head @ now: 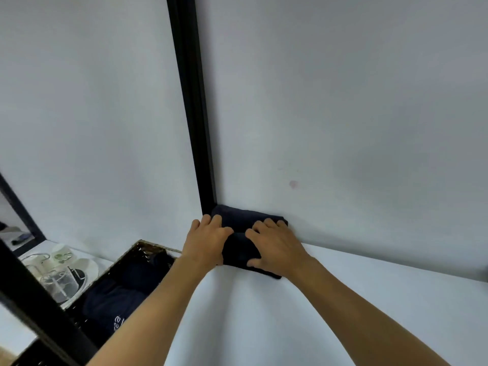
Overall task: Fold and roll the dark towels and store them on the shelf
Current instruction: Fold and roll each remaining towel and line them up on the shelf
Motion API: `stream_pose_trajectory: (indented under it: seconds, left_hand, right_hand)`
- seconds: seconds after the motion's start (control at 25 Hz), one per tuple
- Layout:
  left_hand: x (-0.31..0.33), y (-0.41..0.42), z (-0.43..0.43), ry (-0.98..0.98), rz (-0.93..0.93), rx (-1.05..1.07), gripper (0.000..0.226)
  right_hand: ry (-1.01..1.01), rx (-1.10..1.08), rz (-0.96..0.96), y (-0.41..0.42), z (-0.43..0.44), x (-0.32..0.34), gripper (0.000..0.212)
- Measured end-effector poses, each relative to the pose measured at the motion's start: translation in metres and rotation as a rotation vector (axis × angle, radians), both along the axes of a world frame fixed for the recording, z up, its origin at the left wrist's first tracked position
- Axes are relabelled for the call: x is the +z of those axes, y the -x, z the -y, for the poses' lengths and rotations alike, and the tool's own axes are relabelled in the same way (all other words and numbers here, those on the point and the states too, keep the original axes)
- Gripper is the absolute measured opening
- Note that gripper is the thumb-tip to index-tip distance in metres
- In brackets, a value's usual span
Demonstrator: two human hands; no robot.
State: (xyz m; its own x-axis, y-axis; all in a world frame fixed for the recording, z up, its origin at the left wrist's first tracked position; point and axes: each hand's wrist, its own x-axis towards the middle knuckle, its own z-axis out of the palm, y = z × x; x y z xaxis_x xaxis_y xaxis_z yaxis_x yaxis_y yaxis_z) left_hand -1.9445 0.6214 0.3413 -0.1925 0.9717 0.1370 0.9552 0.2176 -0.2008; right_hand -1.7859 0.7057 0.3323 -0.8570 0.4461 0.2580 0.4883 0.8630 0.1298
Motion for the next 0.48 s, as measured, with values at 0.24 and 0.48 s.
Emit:
stream_pose_trajectory:
  seconds: [0.24, 0.48]
  left_hand:
    - [-0.025, 0.017, -0.023, -0.243, -0.013, -0.089, 0.063]
    - [-0.029, 0.012, -0.01, -0.232, -0.047, -0.077, 0.062]
  right_hand:
    - [-0.235, -0.144, -0.124, 0.005, -0.007, -0.036, 0.065]
    - [-0.248, -0.241, -0.113, 0.007, 0.009, -0.037, 0.072]
